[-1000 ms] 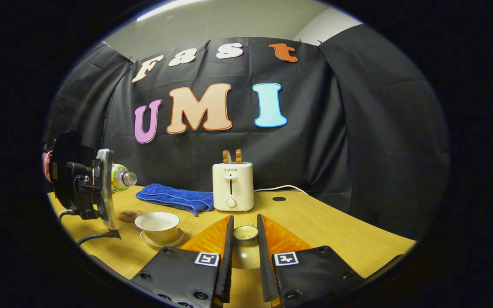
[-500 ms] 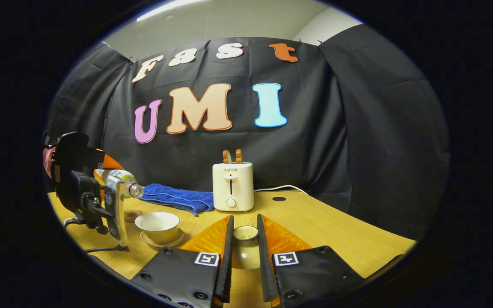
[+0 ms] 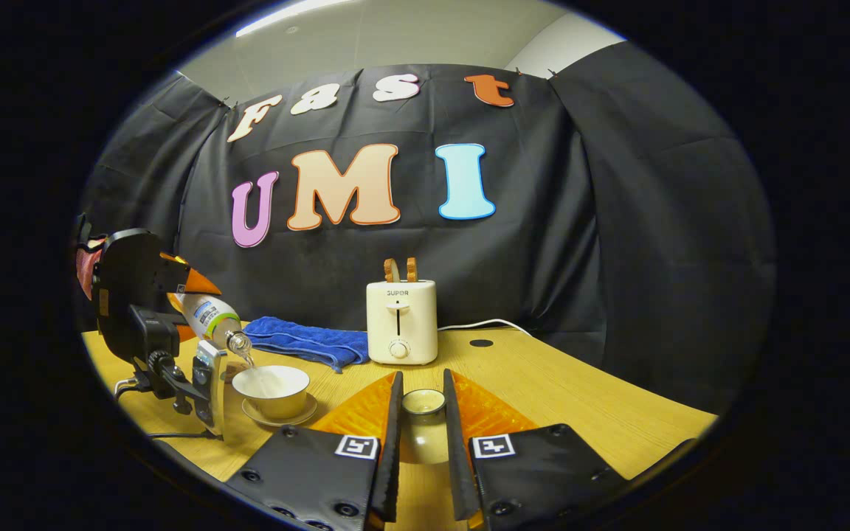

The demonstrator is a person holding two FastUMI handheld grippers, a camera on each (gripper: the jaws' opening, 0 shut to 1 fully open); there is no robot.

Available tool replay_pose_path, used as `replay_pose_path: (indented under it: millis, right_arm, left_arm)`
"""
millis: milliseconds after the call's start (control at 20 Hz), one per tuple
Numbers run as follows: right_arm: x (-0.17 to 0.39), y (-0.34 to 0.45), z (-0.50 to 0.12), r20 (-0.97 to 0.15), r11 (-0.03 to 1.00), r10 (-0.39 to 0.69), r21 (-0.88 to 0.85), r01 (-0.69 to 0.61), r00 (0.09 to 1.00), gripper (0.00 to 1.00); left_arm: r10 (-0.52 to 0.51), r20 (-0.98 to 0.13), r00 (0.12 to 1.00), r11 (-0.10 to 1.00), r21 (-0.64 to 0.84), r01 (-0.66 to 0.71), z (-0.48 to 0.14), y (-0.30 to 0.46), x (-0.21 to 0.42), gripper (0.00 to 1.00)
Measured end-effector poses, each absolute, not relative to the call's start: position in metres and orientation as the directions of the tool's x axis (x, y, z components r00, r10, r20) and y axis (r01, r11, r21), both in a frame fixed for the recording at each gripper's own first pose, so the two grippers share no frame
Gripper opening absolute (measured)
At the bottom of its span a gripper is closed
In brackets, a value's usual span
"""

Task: Open the teacup lid with one hand, grasp the water bottle and pour water into the teacup with the other hand; after pouring, place the water bottle on the coaster and then close the teacup lid.

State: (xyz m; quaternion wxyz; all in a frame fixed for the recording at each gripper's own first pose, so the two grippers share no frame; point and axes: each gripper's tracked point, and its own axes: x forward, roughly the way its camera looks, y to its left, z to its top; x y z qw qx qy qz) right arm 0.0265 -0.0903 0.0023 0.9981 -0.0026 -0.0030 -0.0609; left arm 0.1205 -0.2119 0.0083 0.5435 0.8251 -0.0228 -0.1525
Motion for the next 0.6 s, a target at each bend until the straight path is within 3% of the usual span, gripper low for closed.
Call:
replay_pose_path:
  millis: [600]
  right_arm:
    - [0.026,-0.091,0.002,0.005,0.993,-0.122,-0.005,0.122,0.993,0.32]
  left_arm:
    - [-0.236,-0.143,0.961,-0.557,0.830,-0.013,0.065,-0.225,0.125,0.54]
